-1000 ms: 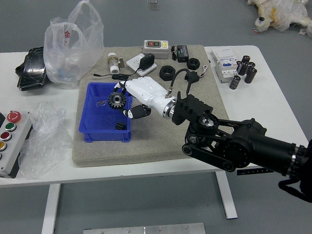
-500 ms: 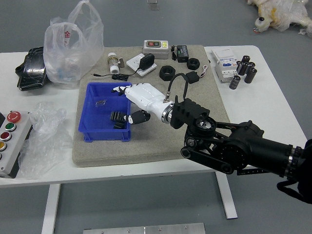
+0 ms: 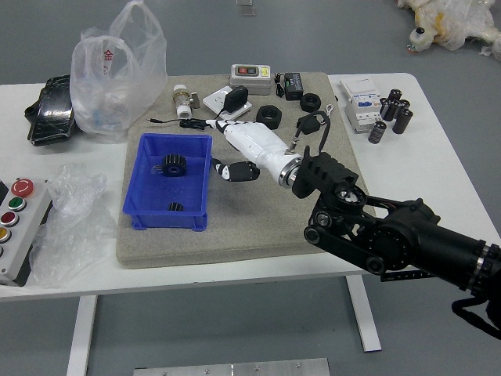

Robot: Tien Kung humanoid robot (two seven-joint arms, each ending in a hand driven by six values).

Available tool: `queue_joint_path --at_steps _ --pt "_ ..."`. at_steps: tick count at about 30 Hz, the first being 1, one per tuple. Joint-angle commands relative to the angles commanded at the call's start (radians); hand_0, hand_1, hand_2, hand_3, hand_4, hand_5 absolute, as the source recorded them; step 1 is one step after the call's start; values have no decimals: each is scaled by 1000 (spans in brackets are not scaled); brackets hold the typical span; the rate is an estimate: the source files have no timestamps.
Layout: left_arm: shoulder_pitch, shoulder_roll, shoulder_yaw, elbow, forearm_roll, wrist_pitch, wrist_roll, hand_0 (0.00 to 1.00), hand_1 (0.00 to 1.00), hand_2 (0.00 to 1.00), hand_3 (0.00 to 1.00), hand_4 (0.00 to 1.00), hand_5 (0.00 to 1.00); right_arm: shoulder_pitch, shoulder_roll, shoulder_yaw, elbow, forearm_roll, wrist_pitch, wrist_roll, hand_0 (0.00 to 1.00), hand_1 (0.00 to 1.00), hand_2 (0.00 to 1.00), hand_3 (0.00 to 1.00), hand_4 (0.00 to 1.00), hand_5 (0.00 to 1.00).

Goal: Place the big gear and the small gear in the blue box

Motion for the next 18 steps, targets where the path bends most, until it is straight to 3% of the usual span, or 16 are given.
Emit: queue_joint_path --at_steps 3,4,9,10,18 --pt "-1 -3 2 0 -5 2 -1 695 641 626 797 709 425 -60 -29 79 20 67 -26 45 765 847 839 880 574 253" --pt "-2 -3 2 0 -5 2 -1 695 641 626 795 709 424 -82 -38 108 28 97 -33 67 674 770 772 768 569 264" --pt "-6 -6 6 1 -12 5 -4 695 641 626 795 709 424 -194 -76 250 69 241 -42 181 674 770 772 768 569 264" --pt "-6 -7 7 2 -15 6 -5 695 641 626 794 709 424 -214 -80 275 76 268 -37 202 623 706 723 682 557 246" --pt "-9 -7 19 7 -49 21 -20 696 641 627 793 709 424 -378 -97 477 95 514 37 377 602 669 679 661 557 245"
